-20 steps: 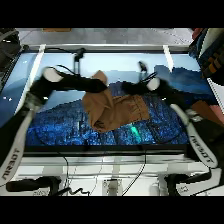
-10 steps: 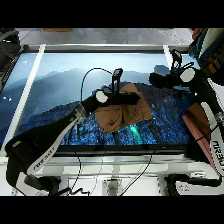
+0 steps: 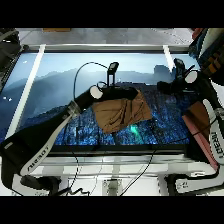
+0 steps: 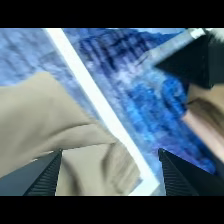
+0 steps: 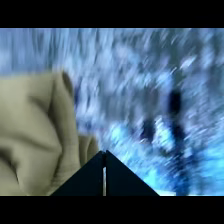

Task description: Fold the clothes and pants, and hang the long-sleeved shirts on hangers.

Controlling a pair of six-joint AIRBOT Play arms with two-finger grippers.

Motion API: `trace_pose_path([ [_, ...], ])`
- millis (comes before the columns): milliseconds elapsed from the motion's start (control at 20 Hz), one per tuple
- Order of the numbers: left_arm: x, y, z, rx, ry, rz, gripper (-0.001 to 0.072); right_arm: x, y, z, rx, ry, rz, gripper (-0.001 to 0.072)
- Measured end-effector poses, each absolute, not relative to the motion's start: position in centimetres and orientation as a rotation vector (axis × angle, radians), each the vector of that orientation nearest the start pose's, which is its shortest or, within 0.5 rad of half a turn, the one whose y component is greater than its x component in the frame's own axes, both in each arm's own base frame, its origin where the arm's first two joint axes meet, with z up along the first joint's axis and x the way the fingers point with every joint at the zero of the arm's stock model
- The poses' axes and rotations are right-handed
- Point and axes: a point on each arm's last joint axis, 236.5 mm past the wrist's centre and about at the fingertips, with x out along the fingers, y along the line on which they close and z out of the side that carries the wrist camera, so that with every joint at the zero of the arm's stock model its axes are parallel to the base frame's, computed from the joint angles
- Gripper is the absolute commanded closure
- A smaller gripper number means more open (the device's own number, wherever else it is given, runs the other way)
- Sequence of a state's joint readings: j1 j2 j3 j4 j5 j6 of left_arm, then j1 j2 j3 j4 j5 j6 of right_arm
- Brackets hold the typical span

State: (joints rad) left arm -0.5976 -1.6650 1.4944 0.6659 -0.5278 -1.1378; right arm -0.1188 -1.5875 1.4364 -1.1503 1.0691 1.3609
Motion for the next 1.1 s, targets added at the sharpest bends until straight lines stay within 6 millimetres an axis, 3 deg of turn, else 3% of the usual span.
trace_pose_path([
  [50, 44.6, -40.6, 8.2, -0.294, 0.735, -0.857, -0.0001, 47.6, 3.6, -1.1, 0.348, 1.193, 0.302, 0.0573],
  [100, 44.7, -39.9, 8.2, -0.289, 0.747, -0.855, -0.0001, 47.2, 4.6, -1.7, 0.421, 1.216, 0.384, 0.0304],
  [150, 44.9, -39.2, 8.0, -0.285, 0.761, -0.855, -0.0001, 47.1, 5.4, -2.3, 0.490, 1.226, 0.449, 0.0222],
  [200, 45.0, -38.5, 7.8, -0.279, 0.774, -0.853, -0.0001, 47.1, 6.0, -2.7, 0.557, 1.227, 0.499, 0.0220],
  [300, 44.9, -37.8, 7.6, -0.274, 0.799, -0.858, -0.0001, 47.5, 6.9, -3.6, 0.651, 1.227, 0.547, 0.0089],
  [350, 44.7, -37.7, 7.4, -0.272, 0.811, -0.862, -0.0001, 47.8, 7.4, -3.9, 0.682, 1.221, 0.562, 0.0060],
  [700, 43.7, -37.7, 7.0, -0.259, 0.851, -0.889, -0.0001, 48.2, 11.6, -6.3, 0.627, 1.246, 0.580, 0.0044],
  [950, 42.6, -37.9, 6.5, -0.247, 0.891, -0.917, -0.0001, 49.1, 9.7, -8.8, 0.501, 1.288, 0.400, 0.0045],
  [1100, 42.3, -37.9, 6.4, -0.242, 0.901, -0.924, 0.0000, 50.7, 8.5, -7.9, 0.443, 1.256, 0.348, 0.0046],
])
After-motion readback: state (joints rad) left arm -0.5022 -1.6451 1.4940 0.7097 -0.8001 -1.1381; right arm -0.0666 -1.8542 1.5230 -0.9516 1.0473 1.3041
